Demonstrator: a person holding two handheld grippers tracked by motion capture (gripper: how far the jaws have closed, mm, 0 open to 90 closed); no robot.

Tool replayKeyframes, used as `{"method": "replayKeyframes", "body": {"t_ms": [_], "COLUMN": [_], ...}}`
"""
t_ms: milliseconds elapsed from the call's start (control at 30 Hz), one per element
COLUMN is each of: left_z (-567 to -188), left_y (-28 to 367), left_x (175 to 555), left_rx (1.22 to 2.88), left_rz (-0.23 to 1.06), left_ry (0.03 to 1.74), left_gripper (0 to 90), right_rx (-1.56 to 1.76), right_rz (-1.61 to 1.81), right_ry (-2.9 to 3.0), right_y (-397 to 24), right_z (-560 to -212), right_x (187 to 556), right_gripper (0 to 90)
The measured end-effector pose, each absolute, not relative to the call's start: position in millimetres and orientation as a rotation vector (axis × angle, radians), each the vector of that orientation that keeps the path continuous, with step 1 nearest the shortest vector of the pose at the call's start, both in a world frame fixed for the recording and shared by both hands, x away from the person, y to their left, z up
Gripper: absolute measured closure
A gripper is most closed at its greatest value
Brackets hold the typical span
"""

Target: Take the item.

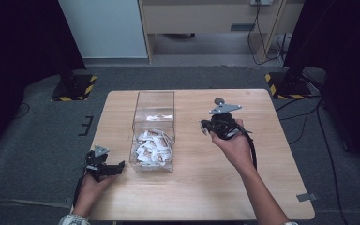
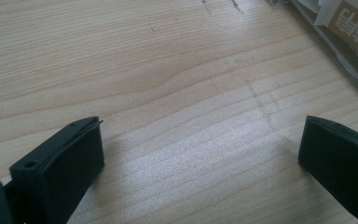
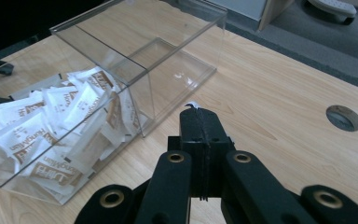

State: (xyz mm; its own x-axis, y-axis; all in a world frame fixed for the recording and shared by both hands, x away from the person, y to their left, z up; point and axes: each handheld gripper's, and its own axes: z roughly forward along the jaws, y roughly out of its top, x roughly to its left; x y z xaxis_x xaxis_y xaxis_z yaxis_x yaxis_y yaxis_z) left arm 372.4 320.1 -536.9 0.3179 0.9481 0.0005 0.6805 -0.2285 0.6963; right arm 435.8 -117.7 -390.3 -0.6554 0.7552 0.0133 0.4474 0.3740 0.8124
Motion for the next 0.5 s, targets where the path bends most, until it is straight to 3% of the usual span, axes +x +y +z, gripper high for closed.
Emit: {"method": "replayKeyframes", "body": {"t_ms": [500], "left_z": [-536.9], "left_y": [320.1], "left_x": [372.3], "left_rx": [1.993], "left_rz": [0.582], "left_ry": [1.433], "left_gripper": [0.0], "right_rx": [1.157], "right_rz": [1.116], "right_ry": [2.205], "right_y": [-156.4], "right_z": [-397.3], "right_x": [456.3], "right_gripper": [90.0]}}
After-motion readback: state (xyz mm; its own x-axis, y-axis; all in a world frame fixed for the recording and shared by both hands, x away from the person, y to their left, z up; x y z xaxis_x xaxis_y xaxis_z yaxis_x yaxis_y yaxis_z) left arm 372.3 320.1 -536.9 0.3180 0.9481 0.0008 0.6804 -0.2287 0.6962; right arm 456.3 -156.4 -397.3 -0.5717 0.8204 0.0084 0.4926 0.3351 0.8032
